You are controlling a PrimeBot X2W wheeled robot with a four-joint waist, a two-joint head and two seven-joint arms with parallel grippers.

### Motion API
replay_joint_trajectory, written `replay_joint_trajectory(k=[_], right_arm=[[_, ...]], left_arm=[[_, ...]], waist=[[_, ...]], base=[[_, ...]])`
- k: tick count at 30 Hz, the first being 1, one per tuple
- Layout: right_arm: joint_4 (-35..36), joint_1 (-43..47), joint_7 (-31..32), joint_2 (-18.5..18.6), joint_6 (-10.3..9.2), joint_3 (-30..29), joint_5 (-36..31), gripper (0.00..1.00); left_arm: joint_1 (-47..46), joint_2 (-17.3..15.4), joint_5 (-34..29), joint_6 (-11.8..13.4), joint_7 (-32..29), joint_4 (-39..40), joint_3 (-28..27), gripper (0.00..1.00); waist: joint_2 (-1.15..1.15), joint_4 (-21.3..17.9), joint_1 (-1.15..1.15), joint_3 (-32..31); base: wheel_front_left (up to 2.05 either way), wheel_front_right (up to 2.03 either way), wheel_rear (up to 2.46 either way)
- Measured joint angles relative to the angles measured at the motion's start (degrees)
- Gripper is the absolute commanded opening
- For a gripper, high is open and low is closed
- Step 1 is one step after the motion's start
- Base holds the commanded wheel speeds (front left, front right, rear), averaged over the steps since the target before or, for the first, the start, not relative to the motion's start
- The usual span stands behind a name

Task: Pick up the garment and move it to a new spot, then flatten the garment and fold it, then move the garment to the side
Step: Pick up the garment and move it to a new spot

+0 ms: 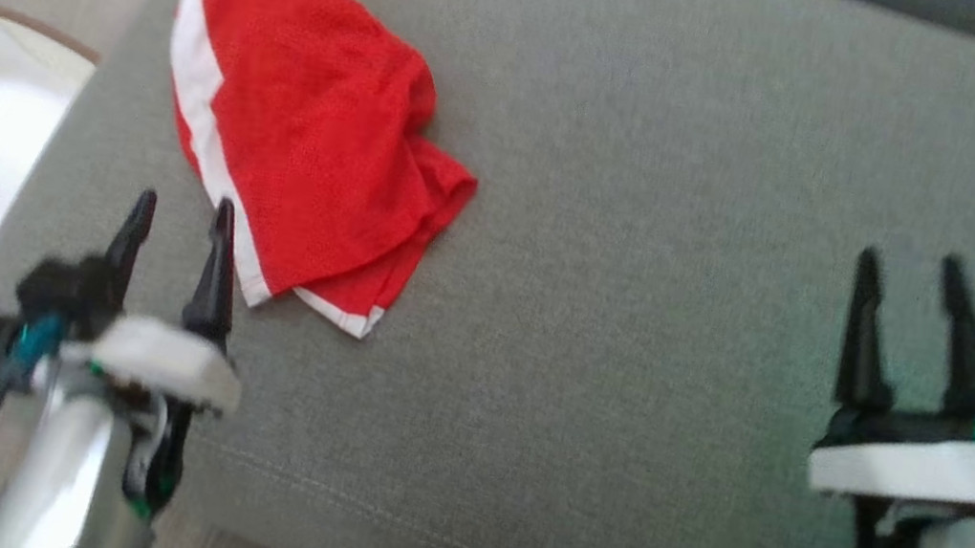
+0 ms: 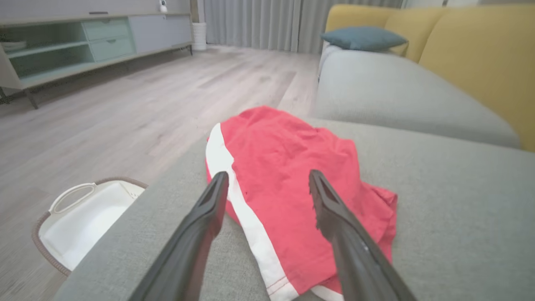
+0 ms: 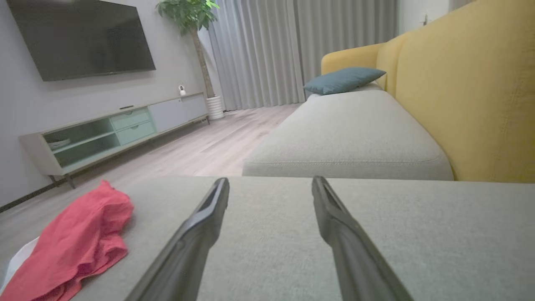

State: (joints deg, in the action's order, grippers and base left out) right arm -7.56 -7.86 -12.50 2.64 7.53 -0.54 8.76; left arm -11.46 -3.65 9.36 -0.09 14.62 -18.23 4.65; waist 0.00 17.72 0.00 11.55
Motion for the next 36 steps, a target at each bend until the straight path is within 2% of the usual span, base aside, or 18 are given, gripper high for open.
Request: replay_joint_trajectory(k=[3, 7, 12, 18, 24, 26, 27, 36], right_arm=[[2.58, -1.24, 0.99, 0.02, 0.0, -1.41, -0.66, 1.0], [6.94, -2.15, 3.07, 0.04, 0.0, -2.85, -1.81, 1.0], [10.98, -2.48, 4.98, 0.05, 0.0, -3.35, -2.68, 1.0], [12.44, -2.48, 5.47, 0.05, 0.0, -3.26, -2.79, 1.0], [12.61, -2.53, 5.47, 0.05, 0.0, -3.36, -2.79, 1.0], [12.51, -2.68, 5.46, 0.05, 0.0, -3.38, -2.78, 1.0], [12.34, -2.83, 5.45, 0.05, 0.0, -3.37, -2.71, 1.0], [8.6, -3.32, 3.83, 0.05, 0.0, -3.05, -0.84, 1.0]], left_arm=[[-4.55, -0.86, -0.05, -0.98, -1.67, -4.75, 0.04, 1.0], [-13.49, -2.94, -0.03, -3.16, -8.77, -14.13, 0.38, 1.0], [-21.45, -5.25, 0.49, -4.5, -16.58, -25.43, 0.64, 1.0], [-28.93, -7.24, 1.0, -4.48, -20.09, -32.31, 0.25, 1.0], [-31.64, -8.0, 1.9, -5.6, -20.15, -36.34, 0.36, 1.0], [-32.19, -8.22, 2.37, -6.08, -20.17, -37.57, 0.57, 0.05], [-32.37, -8.24, 2.4, -6.46, -20.15, -37.88, 0.85, 0.0], [-30.52, -7.86, 5.02, -6.98, -15.71, -39.86, 2.12, 0.0]], waist=[[0.0, -0.52, 0.0, 2.26], [0.0, -1.64, 0.0, 6.37], [0.0, -3.79, 0.01, 10.88], [0.0, -5.73, 0.0, 13.11], [0.0, -6.84, 0.0, 13.48], [0.0, -7.09, 0.0, 13.18], [0.0, -7.21, 0.0, 12.96], [0.0, -8.31, 0.0, 8.77]], base=[[0.0, 0.0, 0.0], [0.0, 0.0, 0.0], [0.0, 0.0, 0.0], [0.0, 0.0, 0.0], [0.0, 0.0, 0.0], [0.0, 0.0, 0.0], [0.0, 0.0, 0.0], [0.0, 0.0, 0.0]])
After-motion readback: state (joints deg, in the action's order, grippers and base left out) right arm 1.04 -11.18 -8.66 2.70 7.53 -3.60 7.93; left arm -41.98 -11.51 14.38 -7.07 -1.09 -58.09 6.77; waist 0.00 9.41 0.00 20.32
